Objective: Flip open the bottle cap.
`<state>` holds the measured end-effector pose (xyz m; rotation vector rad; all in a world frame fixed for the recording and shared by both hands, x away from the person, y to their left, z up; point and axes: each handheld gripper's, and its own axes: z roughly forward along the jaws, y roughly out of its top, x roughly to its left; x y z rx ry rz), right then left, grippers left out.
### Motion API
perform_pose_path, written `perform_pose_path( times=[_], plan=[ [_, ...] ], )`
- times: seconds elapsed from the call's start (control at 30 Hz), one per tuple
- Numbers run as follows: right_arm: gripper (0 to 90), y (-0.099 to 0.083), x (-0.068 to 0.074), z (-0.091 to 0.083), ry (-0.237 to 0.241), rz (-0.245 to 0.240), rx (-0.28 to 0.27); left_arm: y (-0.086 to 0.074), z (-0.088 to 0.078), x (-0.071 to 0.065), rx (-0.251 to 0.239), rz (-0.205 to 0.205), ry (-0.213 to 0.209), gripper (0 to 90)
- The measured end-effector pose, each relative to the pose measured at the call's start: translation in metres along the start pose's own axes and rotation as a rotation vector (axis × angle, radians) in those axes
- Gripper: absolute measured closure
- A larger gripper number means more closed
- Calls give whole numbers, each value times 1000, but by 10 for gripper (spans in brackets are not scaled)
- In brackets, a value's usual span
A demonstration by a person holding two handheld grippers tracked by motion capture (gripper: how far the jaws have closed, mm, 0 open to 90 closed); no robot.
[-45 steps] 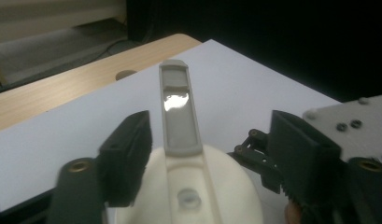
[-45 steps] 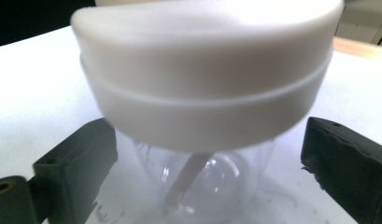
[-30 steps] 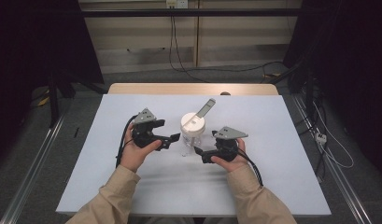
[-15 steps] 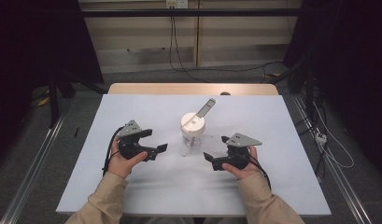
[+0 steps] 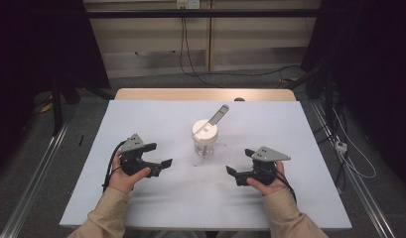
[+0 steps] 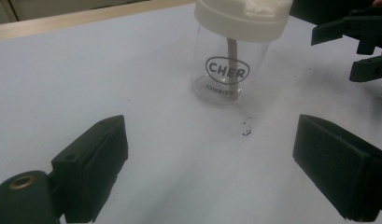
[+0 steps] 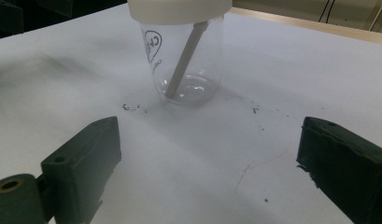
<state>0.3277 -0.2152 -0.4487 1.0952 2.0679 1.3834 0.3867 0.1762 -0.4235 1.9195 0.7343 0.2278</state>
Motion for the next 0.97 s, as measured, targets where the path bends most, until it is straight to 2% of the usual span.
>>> perform_pose_path(
  times=[0.2, 0.37, 0.53, 0.73, 0.83, 0.97],
  plan=[
    [64, -4, -2, -9, -2, 1, 1, -6, -4, 0, 12, 3, 5, 99],
    [66, -9, -6, -17, -12, 8, 4, -12, -10, 4, 4, -15, 3, 99],
    [71, -13, -8, -25, -19, 10, 8, -17, -19, 8, 0, -24, 31, 95],
    [77, -17, -10, -33, -26, 11, 16, -22, -26, 8, 0, -10, 33, 88],
    [77, -19, -14, -36, -30, 28, 15, -24, -27, 7, 5, -5, 39, 88],
    [76, -21, -16, -39, -38, 33, 14, -25, -27, 8, 4, -12, 43, 88]
  ],
)
